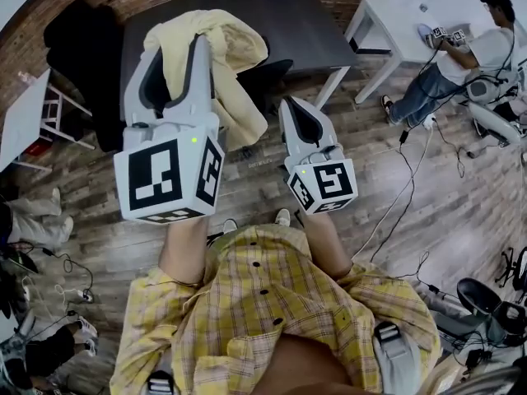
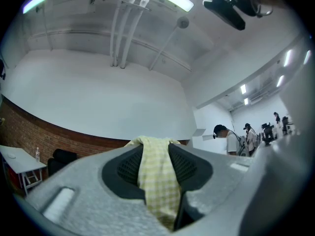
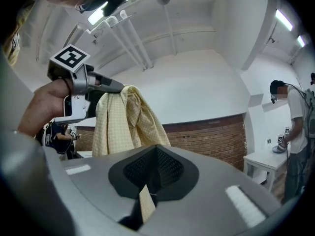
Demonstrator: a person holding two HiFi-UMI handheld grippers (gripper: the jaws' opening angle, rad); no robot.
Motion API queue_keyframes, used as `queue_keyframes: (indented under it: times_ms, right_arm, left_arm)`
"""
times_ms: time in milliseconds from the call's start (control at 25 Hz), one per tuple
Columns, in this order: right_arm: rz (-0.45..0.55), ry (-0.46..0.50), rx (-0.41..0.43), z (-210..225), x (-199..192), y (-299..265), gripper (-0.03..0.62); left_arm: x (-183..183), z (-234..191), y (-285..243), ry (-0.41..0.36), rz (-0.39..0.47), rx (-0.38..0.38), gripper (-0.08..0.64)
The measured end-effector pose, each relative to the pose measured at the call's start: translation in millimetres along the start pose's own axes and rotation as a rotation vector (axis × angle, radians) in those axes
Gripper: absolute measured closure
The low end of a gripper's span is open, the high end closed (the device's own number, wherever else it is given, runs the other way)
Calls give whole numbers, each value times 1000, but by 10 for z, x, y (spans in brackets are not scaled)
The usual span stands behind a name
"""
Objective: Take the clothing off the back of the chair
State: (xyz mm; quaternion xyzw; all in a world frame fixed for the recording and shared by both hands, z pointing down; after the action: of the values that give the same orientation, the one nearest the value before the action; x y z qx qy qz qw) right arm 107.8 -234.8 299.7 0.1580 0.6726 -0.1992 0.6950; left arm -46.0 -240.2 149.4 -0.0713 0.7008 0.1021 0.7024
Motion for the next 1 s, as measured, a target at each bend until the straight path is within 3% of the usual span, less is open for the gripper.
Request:
queue_keyframes:
  times_ms: [560,1000]
  right_arm:
    - [-5,6,0,-89,-39,-8,591]
    - [-19,3,1,-72,-72,-4,591]
  left_arm:
    - [-264,127,486,5,-17,-39,414]
    - [-595,341,837,19,-94,-95,414]
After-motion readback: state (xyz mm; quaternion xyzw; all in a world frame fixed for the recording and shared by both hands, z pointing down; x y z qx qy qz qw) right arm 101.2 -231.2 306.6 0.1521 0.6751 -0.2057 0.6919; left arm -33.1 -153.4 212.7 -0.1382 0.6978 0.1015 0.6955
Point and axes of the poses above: the fingertips, and each gripper's own axes: y backward along the fingers, z to its right, x out of its top, the point moved 3 cm from there along y, backward along the fingers, and after that the axes turned 8 degrees about -z, right-handed, at the moved point
